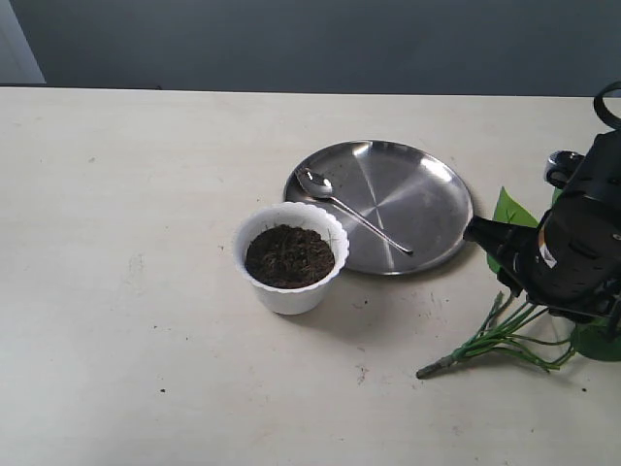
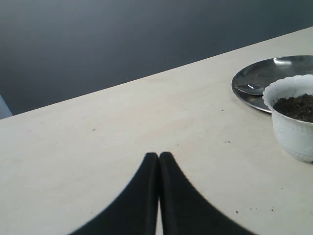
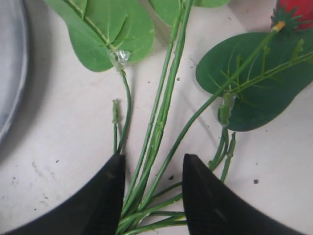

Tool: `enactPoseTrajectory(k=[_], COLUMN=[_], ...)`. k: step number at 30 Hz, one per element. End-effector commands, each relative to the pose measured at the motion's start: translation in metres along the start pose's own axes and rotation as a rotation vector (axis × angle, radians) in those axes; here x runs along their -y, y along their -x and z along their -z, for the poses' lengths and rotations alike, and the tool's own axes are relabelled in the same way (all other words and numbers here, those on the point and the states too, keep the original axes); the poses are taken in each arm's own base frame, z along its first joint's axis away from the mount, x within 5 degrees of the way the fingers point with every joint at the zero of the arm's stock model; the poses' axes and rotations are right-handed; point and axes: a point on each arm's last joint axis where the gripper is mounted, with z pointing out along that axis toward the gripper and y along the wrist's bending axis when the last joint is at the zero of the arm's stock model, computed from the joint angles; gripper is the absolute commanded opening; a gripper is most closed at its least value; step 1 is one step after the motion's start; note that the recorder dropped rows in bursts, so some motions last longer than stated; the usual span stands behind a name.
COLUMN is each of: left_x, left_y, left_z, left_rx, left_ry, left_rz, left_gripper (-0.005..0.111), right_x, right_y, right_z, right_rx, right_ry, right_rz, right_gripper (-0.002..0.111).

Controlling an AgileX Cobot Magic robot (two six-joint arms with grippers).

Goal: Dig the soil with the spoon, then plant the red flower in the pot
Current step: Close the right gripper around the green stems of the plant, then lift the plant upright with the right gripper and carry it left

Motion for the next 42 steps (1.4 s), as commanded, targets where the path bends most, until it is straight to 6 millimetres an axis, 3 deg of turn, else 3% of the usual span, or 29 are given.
enactPoseTrajectory(k=[1, 4, 28, 30, 34, 38, 42], left_x=[0.0, 0.0, 0.0, 0.0, 0.0, 0.0, 0.0], left_y=[0.002, 0.002, 0.002, 0.002, 0.002, 0.002, 0.002], left_z=[0.0, 0.0, 0.0, 0.0, 0.0, 0.0, 0.0], left_rx=[0.017, 0.017, 0.017, 0.017, 0.017, 0.017, 0.017], left_ry=[-0.006, -0.006, -0.006, -0.006, -0.006, -0.006, -0.006], left_rz=[0.011, 0.011, 0.011, 0.011, 0.011, 0.011, 0.011], left_gripper=[0.0, 0.0, 0.0, 0.0, 0.0, 0.0, 0.0], right_x=[0.0, 0.001, -0.008, -0.008, -0.003, 0.005, 0.008], right_y=[0.001, 0.002, -0.004, -0.005, -0.006, -0.004, -0.002], right_z=[-0.002, -0.002, -0.049, -0.051, -0.048, -0.038, -0.014], right_rx=[0.0, 0.013, 0.009, 0.003, -0.013, -0.004, 0.037], right_ry=[-0.002, -0.009, -0.1, -0.105, -0.16, -0.211, -0.194], right_rz=[0.008, 0.023, -0.033, -0.028, -0.063, -0.017, 0.02], right_gripper=[0.052, 0.062, 0.053, 0.043, -0.001, 0.0, 0.0])
